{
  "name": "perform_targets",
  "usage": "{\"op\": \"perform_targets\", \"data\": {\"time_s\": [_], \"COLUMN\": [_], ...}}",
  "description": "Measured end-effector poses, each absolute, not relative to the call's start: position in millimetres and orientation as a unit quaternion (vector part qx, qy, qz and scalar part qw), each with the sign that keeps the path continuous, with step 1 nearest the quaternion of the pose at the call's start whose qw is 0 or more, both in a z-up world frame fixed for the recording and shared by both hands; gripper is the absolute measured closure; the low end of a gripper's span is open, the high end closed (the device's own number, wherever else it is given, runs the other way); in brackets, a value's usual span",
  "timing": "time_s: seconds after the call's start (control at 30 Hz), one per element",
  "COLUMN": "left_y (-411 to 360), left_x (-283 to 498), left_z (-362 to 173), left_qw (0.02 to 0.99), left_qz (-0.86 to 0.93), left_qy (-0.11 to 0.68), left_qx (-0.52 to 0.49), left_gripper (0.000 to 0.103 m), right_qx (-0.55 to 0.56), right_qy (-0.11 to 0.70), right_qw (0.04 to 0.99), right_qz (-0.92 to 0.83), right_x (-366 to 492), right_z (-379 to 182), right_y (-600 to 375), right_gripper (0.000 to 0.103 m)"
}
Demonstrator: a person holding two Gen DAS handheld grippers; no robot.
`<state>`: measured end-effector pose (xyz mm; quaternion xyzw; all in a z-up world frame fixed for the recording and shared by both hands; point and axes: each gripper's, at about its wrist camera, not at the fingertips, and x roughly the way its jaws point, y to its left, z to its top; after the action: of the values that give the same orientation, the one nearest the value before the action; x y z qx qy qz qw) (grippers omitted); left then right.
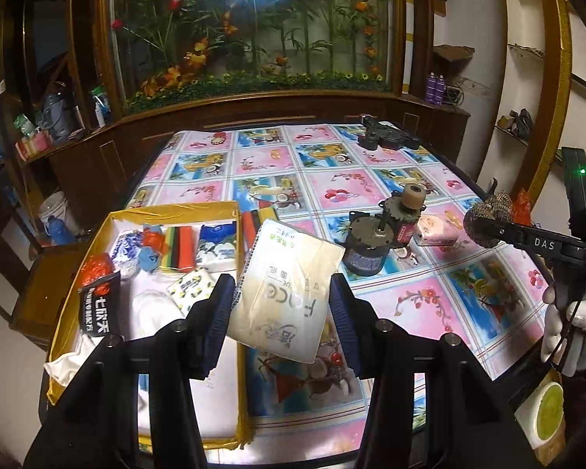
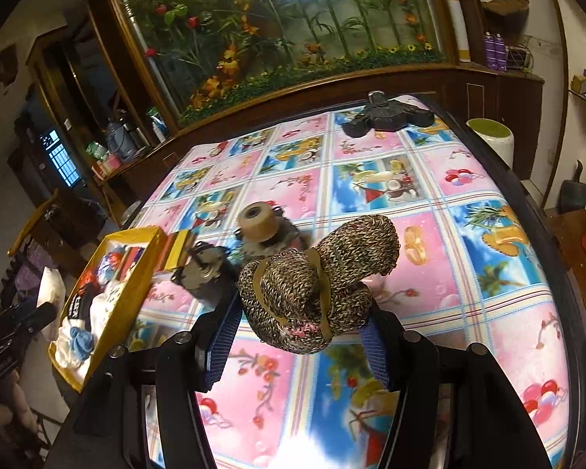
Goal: Organize soft objects
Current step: 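Lift the tissue pack and knitted hat and carry them toward the tray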
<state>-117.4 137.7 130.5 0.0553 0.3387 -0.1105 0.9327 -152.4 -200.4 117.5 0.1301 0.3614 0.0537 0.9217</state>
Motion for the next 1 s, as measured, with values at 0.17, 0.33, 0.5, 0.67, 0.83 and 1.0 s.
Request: {"op": "perform_targets", "data": {"time_s": [0.17, 0.33, 0.5, 0.67, 0.83, 1.0], "left_y": [146, 158, 173, 192, 210, 228], "left_x": [-125, -126, -123, -121, -119, -118], "left_z": [130, 127, 122, 115, 105, 97], "left_qw": [0.936, 0.937, 0.938, 0.938, 0.936, 0.934], "left_qz": [-0.099, -0.086, -0.074, -0.069, -0.064, -0.057], "left_qy": [0.334, 0.336, 0.335, 0.339, 0.346, 0.352], "left_qx": [0.055, 0.049, 0.039, 0.020, 0.000, -0.019], "left_gripper": [0.056, 0.055, 0.055, 0.055, 0.055, 0.055], "right_qx": [0.115, 0.103, 0.085, 0.066, 0.051, 0.034], "right_qy": [0.367, 0.375, 0.384, 0.393, 0.406, 0.414], "right_qw": [0.920, 0.917, 0.914, 0.910, 0.903, 0.898], "right_qz": [0.073, 0.085, 0.100, 0.115, 0.130, 0.147], "right_x": [-151, -142, -131, -119, -106, -97], "right_z": [120, 119, 119, 115, 107, 101], "right_y": [-176, -151, -125, -92, -60, -29], "right_gripper": [0.045, 0.045, 0.045, 0.045, 0.045, 0.045]}}
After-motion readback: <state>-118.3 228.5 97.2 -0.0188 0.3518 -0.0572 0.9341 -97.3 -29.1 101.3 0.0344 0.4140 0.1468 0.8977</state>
